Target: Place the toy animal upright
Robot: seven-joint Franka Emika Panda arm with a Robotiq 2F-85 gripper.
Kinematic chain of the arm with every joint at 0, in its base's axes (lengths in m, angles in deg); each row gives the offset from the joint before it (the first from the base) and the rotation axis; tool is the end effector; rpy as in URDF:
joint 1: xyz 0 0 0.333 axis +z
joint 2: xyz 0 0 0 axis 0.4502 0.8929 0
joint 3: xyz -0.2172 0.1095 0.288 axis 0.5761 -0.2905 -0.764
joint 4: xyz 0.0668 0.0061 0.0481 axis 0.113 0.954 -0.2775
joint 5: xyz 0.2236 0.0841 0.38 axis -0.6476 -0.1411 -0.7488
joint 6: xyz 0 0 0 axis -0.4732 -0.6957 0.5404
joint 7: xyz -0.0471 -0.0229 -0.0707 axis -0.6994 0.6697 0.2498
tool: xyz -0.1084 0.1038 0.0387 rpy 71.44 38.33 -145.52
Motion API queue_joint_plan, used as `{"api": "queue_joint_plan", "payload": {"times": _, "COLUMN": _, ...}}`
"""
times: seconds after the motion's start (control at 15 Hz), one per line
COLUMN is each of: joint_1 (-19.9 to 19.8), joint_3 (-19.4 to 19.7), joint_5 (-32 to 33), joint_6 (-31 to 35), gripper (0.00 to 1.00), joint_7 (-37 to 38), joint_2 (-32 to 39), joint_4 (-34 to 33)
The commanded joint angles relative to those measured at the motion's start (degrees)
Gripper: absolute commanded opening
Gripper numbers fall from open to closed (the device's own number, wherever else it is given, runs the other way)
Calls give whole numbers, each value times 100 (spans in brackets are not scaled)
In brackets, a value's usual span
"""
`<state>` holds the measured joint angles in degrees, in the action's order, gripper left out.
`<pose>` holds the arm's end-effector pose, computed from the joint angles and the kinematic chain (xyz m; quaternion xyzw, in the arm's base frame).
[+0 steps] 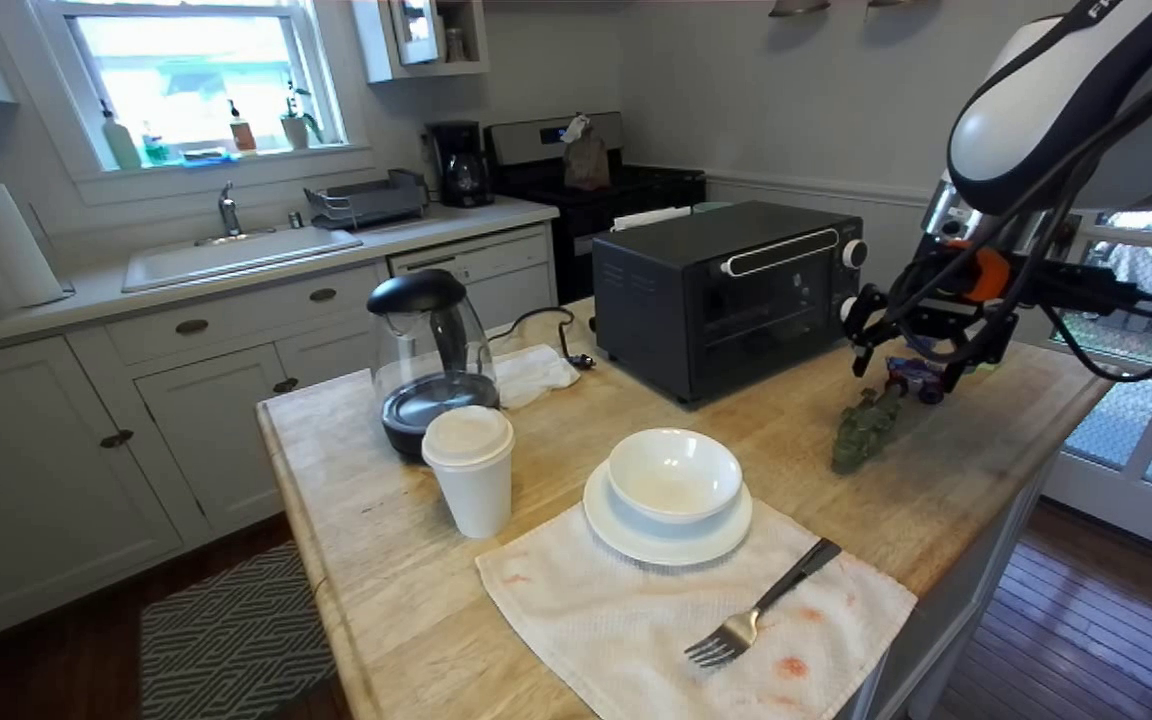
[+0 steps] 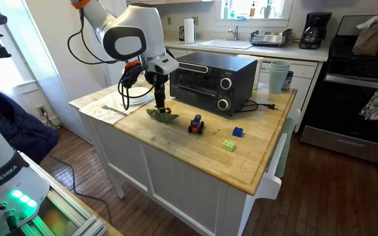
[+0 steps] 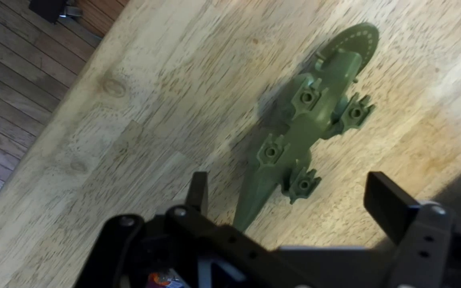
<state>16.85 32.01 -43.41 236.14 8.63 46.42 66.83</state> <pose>0.5024 -0.1536 0.2189 -0.8911 0.4471 -0.0564 0.0525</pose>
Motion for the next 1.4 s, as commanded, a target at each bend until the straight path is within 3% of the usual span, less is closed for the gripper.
{"api": "queue_joint_plan", "payload": {"times": 0.0, "joint_1": 82, "joint_3": 150, "joint_5": 23, "joint_6": -164, "gripper": 100, "joint_7": 26, "joint_2": 288, "joint_4": -195}}
{"api": "queue_joint_plan", "payload": {"times": 0.53, "joint_1": 4, "joint_3": 214, "joint_5": -211, "joint_6": -262, "gripper": 100, "joint_7": -205, "joint_2": 474, "joint_4": -314}}
{"api": "queue_joint_plan", "payload": {"times": 1.33, "joint_1": -164, "joint_3": 88, "joint_5": -1157, "joint_6": -470, "gripper": 100, "joint_7": -1146, "joint_2": 642, "joint_4": -709}}
